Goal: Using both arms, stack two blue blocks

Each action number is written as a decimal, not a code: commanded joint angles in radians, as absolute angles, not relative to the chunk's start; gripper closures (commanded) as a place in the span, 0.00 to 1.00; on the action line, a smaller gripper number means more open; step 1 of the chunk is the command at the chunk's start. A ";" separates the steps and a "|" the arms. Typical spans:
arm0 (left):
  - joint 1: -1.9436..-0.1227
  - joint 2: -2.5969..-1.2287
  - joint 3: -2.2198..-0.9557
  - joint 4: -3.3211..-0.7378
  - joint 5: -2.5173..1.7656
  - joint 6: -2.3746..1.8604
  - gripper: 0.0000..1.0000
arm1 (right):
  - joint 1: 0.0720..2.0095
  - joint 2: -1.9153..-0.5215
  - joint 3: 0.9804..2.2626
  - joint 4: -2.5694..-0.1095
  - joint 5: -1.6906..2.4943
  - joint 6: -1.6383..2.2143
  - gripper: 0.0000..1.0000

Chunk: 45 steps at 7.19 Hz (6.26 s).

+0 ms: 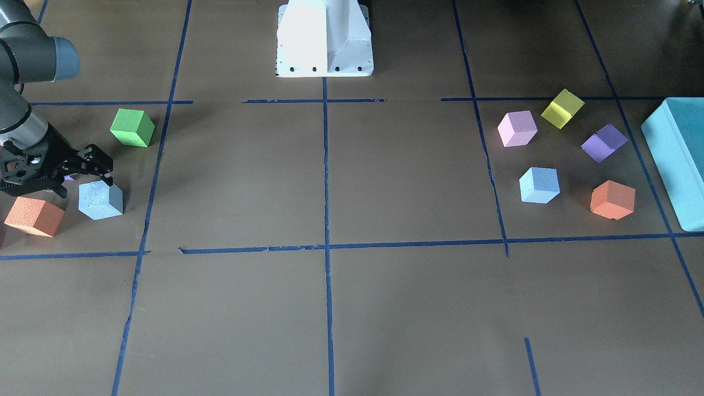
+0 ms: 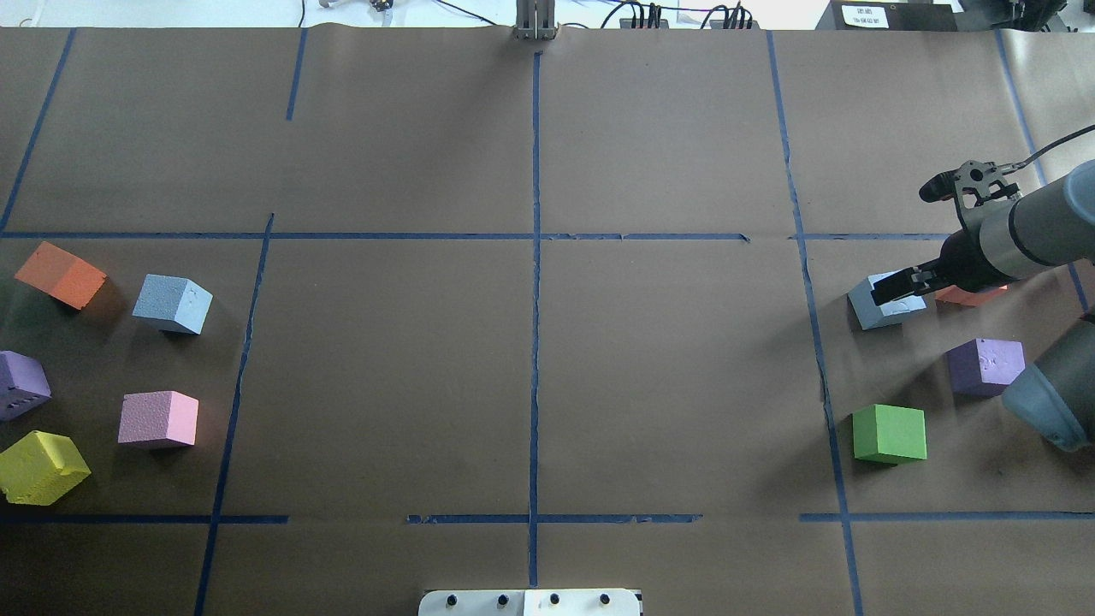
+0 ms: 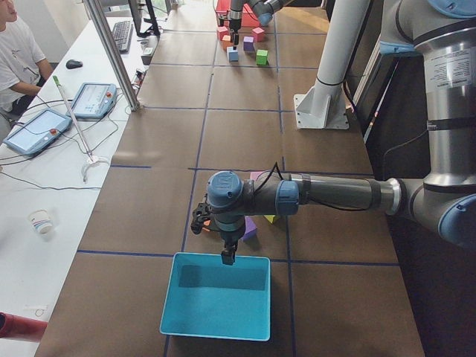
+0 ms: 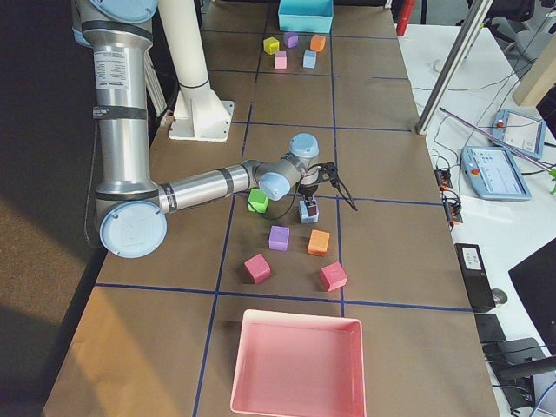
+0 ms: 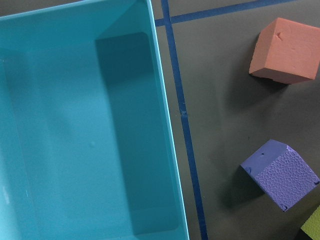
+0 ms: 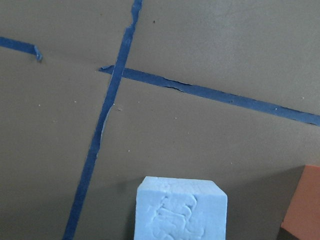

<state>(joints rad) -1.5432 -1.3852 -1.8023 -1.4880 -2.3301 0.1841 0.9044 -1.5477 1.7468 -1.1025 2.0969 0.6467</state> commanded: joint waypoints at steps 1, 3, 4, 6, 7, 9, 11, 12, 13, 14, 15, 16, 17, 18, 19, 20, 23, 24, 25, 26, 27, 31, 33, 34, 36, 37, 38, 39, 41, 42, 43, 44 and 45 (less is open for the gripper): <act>-1.543 -1.385 -1.802 -1.488 -2.330 0.184 0.00 | 0.864 -1.516 1.680 -1.101 2.057 0.646 0.00; -1.543 -1.385 -1.802 -1.486 -2.330 0.184 0.00 | 0.842 -1.487 1.632 -1.101 2.037 0.644 0.12; -1.543 -1.385 -1.801 -1.486 -2.330 0.184 0.00 | 0.839 -1.485 1.629 -1.101 2.039 0.637 0.45; -1.543 -1.385 -1.802 -1.486 -2.330 0.184 0.00 | 0.839 -1.476 1.664 -1.103 2.043 0.646 0.93; -1.543 -1.385 -1.802 -1.486 -2.330 0.184 0.00 | 0.839 -1.427 1.681 -1.117 2.042 0.653 0.96; -1.543 -1.385 -1.802 -1.485 -2.330 0.184 0.00 | 0.708 -1.171 1.632 -1.254 1.984 0.885 0.96; -1.543 -1.385 -1.804 -1.488 -2.330 0.184 0.00 | 0.588 -0.763 1.382 -1.388 1.876 1.128 0.96; -1.543 -1.385 -1.804 -1.486 -2.330 0.184 0.00 | 0.547 -0.650 1.282 -1.390 1.841 1.206 0.96; -1.543 -1.385 -1.802 -1.483 -2.330 0.184 0.00 | 0.523 -0.640 1.270 -1.391 1.820 1.224 0.96; -1.543 -1.385 -1.802 -1.480 -2.330 0.184 0.00 | 0.515 -0.641 1.258 -1.391 1.815 1.224 0.93; -1.543 -1.384 -1.804 -1.480 -2.332 0.184 0.00 | 0.509 -0.640 1.249 -1.391 1.813 1.224 0.73; -1.543 -1.384 -1.804 -1.480 -2.332 0.186 0.00 | 0.506 -0.643 1.249 -1.393 1.796 1.221 0.01; -1.543 -1.384 -1.804 -1.480 -2.332 0.186 0.00 | 0.506 -0.643 1.247 -1.411 1.790 1.206 0.01; -1.543 -1.384 -1.802 -1.482 -2.330 0.184 0.00 | 0.508 -0.643 1.249 -1.413 1.790 1.201 0.00; -1.542 -1.385 -1.804 -1.480 -2.330 0.190 0.00 | 0.517 -0.640 1.265 -1.416 1.798 1.192 0.00; -1.537 -1.385 -1.804 -1.480 -2.330 0.192 0.00 | 0.549 -0.640 1.307 -1.457 1.822 1.180 0.00; -1.535 -1.423 -1.805 -1.497 -2.329 0.181 0.00 | 0.794 -0.699 1.594 -1.818 2.069 0.876 0.00; -1.536 -1.443 -1.810 -1.502 -2.330 0.183 0.00 | 0.864 -0.848 1.764 -1.883 2.103 0.727 0.00; -1.534 -1.474 -1.813 -1.544 -2.330 0.184 0.00 | 0.947 -1.041 1.930 -1.899 2.112 0.537 0.00; -1.528 -1.518 -1.793 -1.605 -2.333 0.181 0.00 | 1.051 -1.168 1.984 -1.916 2.185 0.333 0.00; -1.520 -1.532 -1.796 -1.605 -2.339 0.172 0.00 | 1.146 -1.290 1.988 -1.905 2.233 0.110 0.00; -1.286 -1.546 -1.858 -1.819 -2.416 -0.353 0.00 | 1.503 -1.635 1.980 -1.904 2.312 -0.490 0.00; -1.150 -1.546 -1.838 -1.917 -2.302 -0.542 0.00 | 1.528 -1.690 1.976 -1.875 2.328 -0.522 0.00; -1.061 -1.557 -1.833 -1.951 -2.227 -0.639 0.00 | 1.528 -1.690 1.973 -1.875 2.347 -0.522 0.00; -0.936 -1.623 -1.797 -1.960 -2.111 -0.736 0.00 | 1.528 -1.692 1.971 -1.873 2.349 -0.522 0.00; -0.924 -1.649 -1.761 -1.960 -2.109 -0.732 0.00 | 1.528 -1.693 1.971 -1.873 2.349 -0.523 0.00; -0.916 -1.663 -1.734 -1.962 -2.108 -0.726 0.00 | 1.528 -1.694 1.971 -1.873 2.349 -0.523 0.00; -0.911 -1.664 -1.705 -1.995 -2.108 -0.724 0.00 | 1.528 -1.695 1.970 -1.873 2.349 -0.523 0.00; -0.893 -1.675 -1.625 -2.080 -2.109 -0.730 0.00 | 1.528 -1.700 1.970 -1.873 2.349 -0.525 0.00; -0.872 -1.675 -1.614 -2.080 -2.109 -0.733 0.00 | 1.528 -1.703 1.970 -1.873 2.349 -0.525 0.00; -0.865 -1.675 -1.614 -2.080 -2.109 -0.735 0.00 | 1.528 -1.703 1.970 -1.873 2.349 -0.525 0.00; -0.865 -1.675 -1.617 -2.080 -2.111 -0.742 0.46 | 1.528 -1.703 1.970 -1.873 2.349 -0.526 0.00; -0.865 -1.675 -1.615 -2.080 -2.109 -0.741 0.84 | 1.528 -1.703 1.970 -1.873 2.349 -0.525 0.00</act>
